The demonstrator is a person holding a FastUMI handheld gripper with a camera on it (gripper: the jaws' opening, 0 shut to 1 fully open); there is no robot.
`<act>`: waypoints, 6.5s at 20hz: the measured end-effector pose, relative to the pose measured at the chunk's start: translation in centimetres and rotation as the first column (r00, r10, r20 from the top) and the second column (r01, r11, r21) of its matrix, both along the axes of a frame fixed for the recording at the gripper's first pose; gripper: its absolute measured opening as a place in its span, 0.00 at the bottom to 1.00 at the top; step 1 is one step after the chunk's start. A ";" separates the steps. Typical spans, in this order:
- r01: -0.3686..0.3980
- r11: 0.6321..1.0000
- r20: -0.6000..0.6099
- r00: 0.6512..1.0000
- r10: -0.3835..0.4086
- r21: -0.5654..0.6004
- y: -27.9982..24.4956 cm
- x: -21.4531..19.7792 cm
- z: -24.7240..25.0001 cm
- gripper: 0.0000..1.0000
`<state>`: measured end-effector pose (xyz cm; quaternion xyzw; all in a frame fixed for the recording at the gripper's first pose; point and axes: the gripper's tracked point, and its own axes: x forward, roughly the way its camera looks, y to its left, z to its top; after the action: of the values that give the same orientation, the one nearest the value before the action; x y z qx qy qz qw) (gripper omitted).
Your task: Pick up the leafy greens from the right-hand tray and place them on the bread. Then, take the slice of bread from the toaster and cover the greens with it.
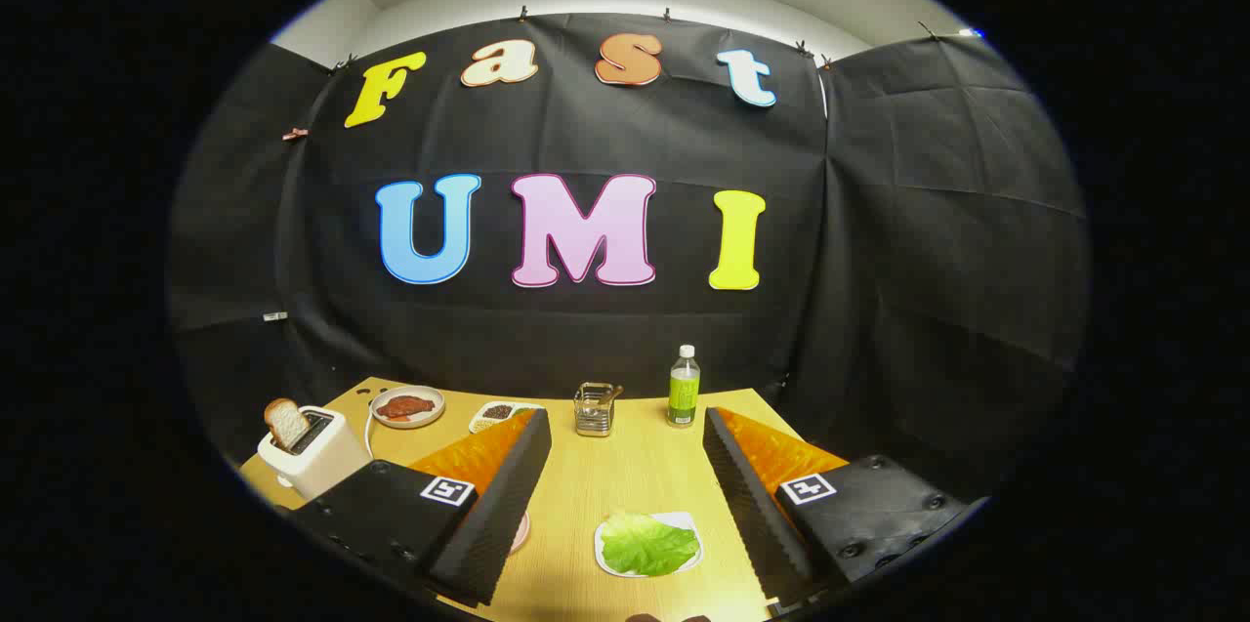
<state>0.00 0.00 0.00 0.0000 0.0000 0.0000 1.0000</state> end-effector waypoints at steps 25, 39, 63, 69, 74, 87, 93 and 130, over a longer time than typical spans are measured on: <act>-0.124 0.992 -0.164 0.978 0.125 0.020 0.7 2.8 -6.2 0.98; -0.178 0.983 -0.516 0.839 0.173 0.040 -2.5 7.8 -22.3 0.99; -0.233 0.972 -0.738 0.659 0.149 -0.011 -3.2 9.3 -33.1 0.74; -0.276 0.961 -0.732 0.656 0.184 -0.006 -2.7 9.3 -33.1 0.14; -0.331 0.943 -0.750 0.629 0.206 -0.019 -2.7 9.1 -33.1 0.05; -0.343 0.939 -0.637 0.716 0.285 0.034 3.7 7.4 -18.8 0.05; -0.474 0.881 -0.600 0.702 0.385 0.011 11.6 5.8 -15.7 0.05; -0.618 0.780 -0.636 0.642 0.428 -0.099 28.2 7.3 -20.1 0.99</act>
<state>7.28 28.18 -20.13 -0.1556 0.3051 0.2930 0.8927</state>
